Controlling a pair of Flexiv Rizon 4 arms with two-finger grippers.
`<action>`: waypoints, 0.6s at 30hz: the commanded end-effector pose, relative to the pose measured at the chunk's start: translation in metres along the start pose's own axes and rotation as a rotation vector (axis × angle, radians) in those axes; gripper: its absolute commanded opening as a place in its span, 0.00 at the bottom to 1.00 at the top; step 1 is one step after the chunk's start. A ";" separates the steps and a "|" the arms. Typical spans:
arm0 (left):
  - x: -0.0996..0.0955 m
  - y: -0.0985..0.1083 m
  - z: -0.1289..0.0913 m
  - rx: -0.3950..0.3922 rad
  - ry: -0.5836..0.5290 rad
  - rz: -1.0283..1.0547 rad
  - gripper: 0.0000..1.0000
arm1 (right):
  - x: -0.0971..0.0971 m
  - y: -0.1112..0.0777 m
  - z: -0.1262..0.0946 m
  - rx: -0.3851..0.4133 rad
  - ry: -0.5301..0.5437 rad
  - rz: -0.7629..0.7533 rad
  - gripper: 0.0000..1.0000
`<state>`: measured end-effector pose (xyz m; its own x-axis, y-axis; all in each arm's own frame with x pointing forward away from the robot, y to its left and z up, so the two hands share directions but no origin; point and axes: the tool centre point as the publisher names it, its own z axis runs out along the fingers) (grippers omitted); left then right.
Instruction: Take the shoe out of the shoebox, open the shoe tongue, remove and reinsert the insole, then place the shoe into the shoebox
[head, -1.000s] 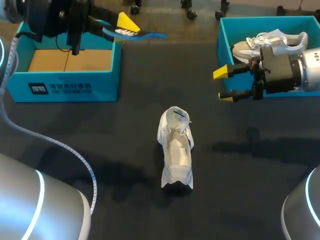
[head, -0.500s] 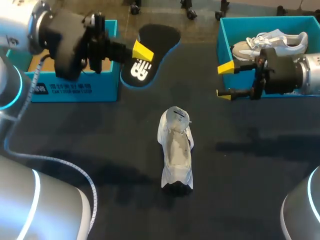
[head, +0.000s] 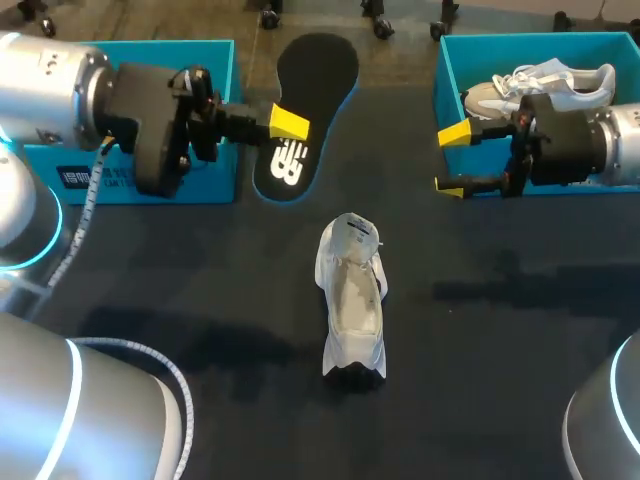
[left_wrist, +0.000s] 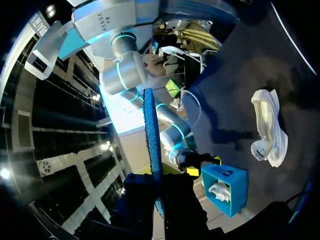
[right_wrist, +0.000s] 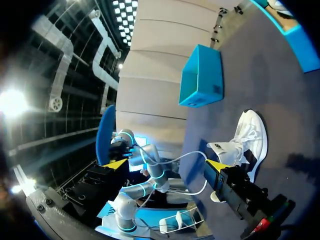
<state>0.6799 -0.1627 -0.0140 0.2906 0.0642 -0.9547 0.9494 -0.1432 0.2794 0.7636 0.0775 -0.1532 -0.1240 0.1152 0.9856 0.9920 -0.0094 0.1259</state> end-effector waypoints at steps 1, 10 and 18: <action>0.021 0.003 0.008 -0.022 -0.022 0.025 0.00 | 0.000 0.001 0.001 0.000 -0.002 0.000 1.00; 0.033 0.009 0.010 -0.056 -0.039 0.040 0.00 | 0.000 0.001 0.001 0.000 -0.002 0.000 1.00; 0.053 0.015 0.017 -0.081 -0.031 0.045 0.00 | 0.000 0.001 0.001 0.000 -0.002 0.000 1.00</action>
<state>0.7040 -0.1703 -0.0518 0.3341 0.0368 -0.9418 0.9410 -0.0698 0.3311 0.7639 0.0776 -0.1532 -0.1249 0.1146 0.9855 0.9919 -0.0093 0.1268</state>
